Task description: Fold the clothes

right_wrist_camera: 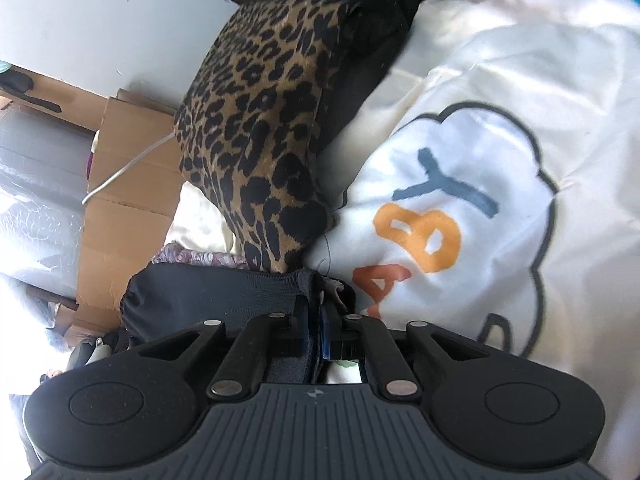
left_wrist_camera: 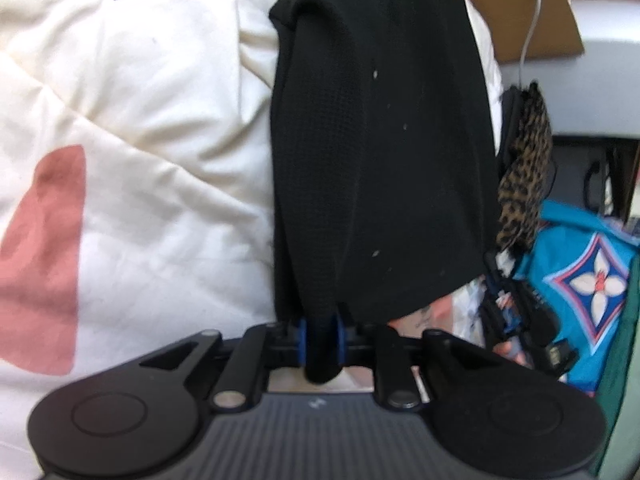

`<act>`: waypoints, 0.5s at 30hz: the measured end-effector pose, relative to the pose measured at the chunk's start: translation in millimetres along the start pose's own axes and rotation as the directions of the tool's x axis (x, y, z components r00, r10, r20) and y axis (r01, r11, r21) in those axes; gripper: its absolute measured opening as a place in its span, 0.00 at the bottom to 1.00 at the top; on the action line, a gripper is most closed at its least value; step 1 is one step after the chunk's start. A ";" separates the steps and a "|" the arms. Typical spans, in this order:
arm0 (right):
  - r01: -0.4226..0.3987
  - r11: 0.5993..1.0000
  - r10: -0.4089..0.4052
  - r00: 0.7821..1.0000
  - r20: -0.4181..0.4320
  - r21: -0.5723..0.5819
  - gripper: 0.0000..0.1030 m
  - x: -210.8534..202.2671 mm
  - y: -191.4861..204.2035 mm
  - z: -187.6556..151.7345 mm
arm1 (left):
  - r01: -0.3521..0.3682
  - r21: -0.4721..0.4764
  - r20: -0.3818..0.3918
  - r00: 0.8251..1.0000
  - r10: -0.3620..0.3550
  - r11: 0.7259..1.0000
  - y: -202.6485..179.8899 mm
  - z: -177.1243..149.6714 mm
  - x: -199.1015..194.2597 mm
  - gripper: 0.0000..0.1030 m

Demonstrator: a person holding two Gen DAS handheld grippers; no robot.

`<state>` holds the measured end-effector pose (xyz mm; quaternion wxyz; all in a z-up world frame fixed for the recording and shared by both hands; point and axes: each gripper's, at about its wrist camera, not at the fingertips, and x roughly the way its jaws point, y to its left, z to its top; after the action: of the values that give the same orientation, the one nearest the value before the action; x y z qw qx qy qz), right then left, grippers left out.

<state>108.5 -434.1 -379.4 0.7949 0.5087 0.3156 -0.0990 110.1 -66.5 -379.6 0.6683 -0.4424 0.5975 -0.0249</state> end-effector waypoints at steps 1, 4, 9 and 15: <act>0.005 1.000 -0.005 1.000 0.006 -0.005 0.07 -3.5 0.2 0.2 | -0.020 0.008 -0.010 1.000 0.021 1.000 0.8 -0.4 -3.0 0.16; 0.020 1.000 -0.020 0.999 0.034 -0.016 0.08 -15.8 2.0 1.4 | -0.061 0.018 -0.013 0.998 0.061 0.998 -5.5 -0.4 -10.8 0.19; 0.011 1.000 -0.010 0.998 0.057 -0.025 0.09 -34.5 8.5 3.9 | -0.196 0.020 -0.016 0.980 0.197 0.980 -11.5 -0.3 -35.4 0.37; 0.016 0.998 -0.010 0.995 0.101 -0.066 0.17 -46.1 20.8 0.8 | -0.212 0.067 0.026 0.977 0.211 0.975 -37.2 15.2 -61.2 0.45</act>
<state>82.7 -432.7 -335.8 0.8256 0.4743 0.2816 -0.1191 123.6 -46.2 -310.6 0.6877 -0.3531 0.6337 0.0297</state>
